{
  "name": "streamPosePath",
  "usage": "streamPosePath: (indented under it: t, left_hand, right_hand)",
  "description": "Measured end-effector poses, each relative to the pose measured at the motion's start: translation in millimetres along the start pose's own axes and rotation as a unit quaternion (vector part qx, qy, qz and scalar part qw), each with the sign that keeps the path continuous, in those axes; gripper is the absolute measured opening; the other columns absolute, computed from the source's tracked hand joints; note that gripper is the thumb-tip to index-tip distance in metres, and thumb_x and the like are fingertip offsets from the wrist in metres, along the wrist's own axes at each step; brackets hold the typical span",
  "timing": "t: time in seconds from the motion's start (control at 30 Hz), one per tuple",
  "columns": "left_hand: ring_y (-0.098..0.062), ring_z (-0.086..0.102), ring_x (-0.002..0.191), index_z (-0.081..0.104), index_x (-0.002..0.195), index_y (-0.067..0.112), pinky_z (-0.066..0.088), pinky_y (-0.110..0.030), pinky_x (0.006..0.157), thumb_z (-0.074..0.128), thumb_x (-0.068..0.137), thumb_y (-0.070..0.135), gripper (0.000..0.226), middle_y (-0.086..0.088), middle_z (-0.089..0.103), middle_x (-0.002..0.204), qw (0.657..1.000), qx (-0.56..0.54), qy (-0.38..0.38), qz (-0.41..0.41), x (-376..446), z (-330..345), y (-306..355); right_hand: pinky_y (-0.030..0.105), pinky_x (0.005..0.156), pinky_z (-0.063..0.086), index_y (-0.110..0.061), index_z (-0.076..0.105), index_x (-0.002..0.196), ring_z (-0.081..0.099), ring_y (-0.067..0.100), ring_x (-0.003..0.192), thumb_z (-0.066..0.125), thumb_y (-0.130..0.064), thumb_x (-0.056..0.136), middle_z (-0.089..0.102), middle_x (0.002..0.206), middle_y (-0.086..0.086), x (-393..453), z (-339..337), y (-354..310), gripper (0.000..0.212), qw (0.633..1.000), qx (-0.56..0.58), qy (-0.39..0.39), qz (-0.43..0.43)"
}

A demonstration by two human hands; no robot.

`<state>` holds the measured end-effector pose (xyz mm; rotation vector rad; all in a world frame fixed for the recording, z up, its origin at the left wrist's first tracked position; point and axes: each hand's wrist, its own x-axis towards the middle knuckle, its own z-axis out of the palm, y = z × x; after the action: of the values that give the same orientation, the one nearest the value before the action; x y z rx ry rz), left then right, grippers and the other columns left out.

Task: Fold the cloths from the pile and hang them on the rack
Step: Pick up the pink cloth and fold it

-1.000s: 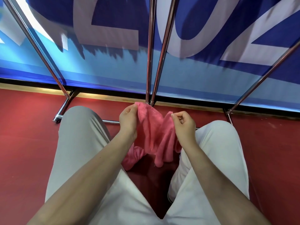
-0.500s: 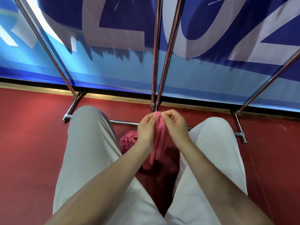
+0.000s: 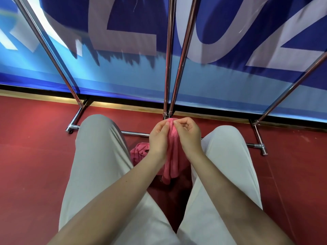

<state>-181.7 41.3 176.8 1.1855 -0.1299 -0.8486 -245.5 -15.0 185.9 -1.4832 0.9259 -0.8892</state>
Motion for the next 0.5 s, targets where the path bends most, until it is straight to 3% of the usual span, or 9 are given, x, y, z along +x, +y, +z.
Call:
streamPosePath:
  t: [0.13, 0.3, 0.4, 0.5]
  left_hand:
    - [-0.028, 0.064, 0.106, 0.07, 0.102, 0.014, 0.05, -0.041, 0.098, 0.055, 0.096, 0.012, 0.016, -0.018, 0.068, 0.113, 0.999, 0.026, -0.011, 0.016, 0.5, -0.9, -4.5]
    - [-0.022, 0.065, 0.106, 0.069, 0.105, 0.012, 0.05, -0.034, 0.096, 0.054, 0.097, 0.014, 0.017, -0.015, 0.069, 0.113, 0.999, 0.017, -0.035, 0.026, -3.6, 0.8, -6.9]
    - [-0.022, 0.065, 0.11, 0.068, 0.11, 0.009, 0.049, -0.032, 0.098, 0.059, 0.095, 0.019, 0.02, -0.014, 0.069, 0.114, 0.998, 0.027, -0.047, 0.037, -4.0, -0.1, -9.5]
    - [-0.02, 0.066, 0.104, 0.071, 0.101, 0.012, 0.051, -0.034, 0.096, 0.06, 0.095, 0.02, 0.015, -0.014, 0.07, 0.111, 0.999, 0.038, -0.019, 0.033, 0.9, -2.0, -8.7]
  right_hand:
    - [0.011, 0.065, 0.047, -0.012, 0.065, 0.083, 0.061, -0.006, 0.066, 0.064, -0.01, 0.089, 0.065, 0.072, -0.011, -1.8, 1.2, 0.9, 0.006, 1.0, -0.013, 0.021, -0.013]
    - [0.014, 0.067, 0.049, -0.007, 0.067, 0.086, 0.063, -0.004, 0.07, 0.064, -0.011, 0.088, 0.068, 0.076, -0.008, -0.1, 1.0, 4.3, 0.006, 0.999, -0.009, 0.039, -0.003]
    - [0.026, 0.074, 0.053, -0.011, 0.07, 0.084, 0.069, 0.011, 0.08, 0.067, -0.013, 0.087, 0.073, 0.081, 0.0, 1.7, -0.4, 8.2, 0.006, 0.999, 0.019, 0.035, 0.024]
    - [0.036, 0.079, 0.055, -0.01, 0.072, 0.086, 0.07, 0.021, 0.084, 0.067, -0.016, 0.087, 0.074, 0.084, 0.004, 1.8, -0.7, 8.7, 0.007, 0.998, 0.036, 0.017, 0.044]
